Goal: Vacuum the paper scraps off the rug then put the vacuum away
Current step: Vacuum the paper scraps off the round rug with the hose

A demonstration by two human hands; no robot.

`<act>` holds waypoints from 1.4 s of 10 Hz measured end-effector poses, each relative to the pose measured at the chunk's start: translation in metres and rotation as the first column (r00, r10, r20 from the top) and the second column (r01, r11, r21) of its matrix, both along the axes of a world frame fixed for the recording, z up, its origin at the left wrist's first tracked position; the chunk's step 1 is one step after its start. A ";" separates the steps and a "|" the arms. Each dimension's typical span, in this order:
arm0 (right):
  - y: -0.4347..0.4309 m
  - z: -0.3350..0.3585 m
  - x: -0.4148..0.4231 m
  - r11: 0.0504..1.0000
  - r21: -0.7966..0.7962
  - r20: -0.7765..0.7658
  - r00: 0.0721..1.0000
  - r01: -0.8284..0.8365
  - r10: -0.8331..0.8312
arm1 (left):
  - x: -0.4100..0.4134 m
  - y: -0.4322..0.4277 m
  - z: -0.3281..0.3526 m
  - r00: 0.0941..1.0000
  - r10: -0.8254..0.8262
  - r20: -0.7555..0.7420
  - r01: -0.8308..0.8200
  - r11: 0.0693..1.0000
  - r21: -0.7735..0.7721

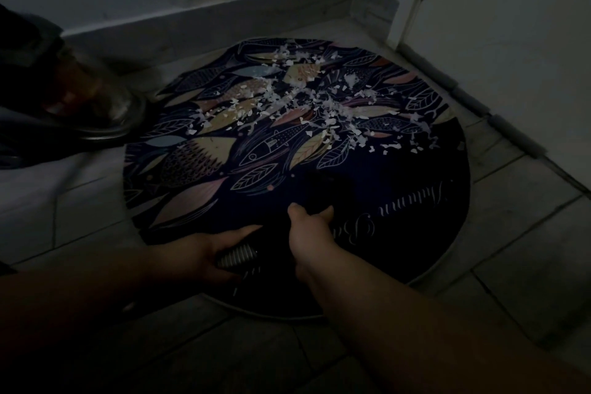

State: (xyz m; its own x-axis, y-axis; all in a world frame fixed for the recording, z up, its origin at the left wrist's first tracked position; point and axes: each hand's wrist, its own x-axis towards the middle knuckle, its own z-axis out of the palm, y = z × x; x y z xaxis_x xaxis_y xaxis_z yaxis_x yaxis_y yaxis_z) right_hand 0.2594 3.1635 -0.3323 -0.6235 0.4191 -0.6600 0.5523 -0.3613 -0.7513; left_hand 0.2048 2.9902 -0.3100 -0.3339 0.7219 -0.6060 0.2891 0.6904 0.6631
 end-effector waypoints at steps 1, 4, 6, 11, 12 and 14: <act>0.019 -0.001 0.001 0.999 0.011 0.016 0.999 0.045 -0.045 | 0.000 0.020 -0.004 0.997 0.035 -0.062 -0.037 0.999 -0.029; 0.073 -0.003 0.005 0.990 0.033 0.034 0.990 0.136 -0.137 | -0.004 0.082 -0.006 1.000 0.005 -0.030 -0.006 0.999 -0.045; 0.111 0.002 -0.001 0.975 -0.014 0.164 0.963 0.221 -0.215 | -0.005 0.116 -0.008 0.999 -0.020 -0.039 0.019 1.000 -0.015; 0.205 0.008 0.020 0.881 0.031 0.031 0.881 0.472 -0.472 | -0.001 0.245 -0.003 0.989 -0.116 -0.096 0.112 0.993 -0.049; 0.214 0.010 0.026 0.858 0.058 -0.013 0.859 0.511 -0.511 | 0.002 0.272 -0.002 0.988 -0.123 -0.090 0.119 0.992 -0.051; 0.237 0.012 0.030 0.829 0.029 -0.088 0.828 0.558 -0.554 | 0.001 0.309 0.002 0.994 -0.090 -0.066 0.089 0.996 -0.016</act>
State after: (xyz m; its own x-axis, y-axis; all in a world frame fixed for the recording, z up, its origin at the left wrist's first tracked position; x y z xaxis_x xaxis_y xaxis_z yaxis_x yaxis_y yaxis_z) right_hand 0.2893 3.4007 -0.3198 -0.3196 0.7414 -0.5900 0.2128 -0.5506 -0.8072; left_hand 0.2058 3.2992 -0.3077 -0.3078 0.7428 -0.5945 0.3933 0.6683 0.6314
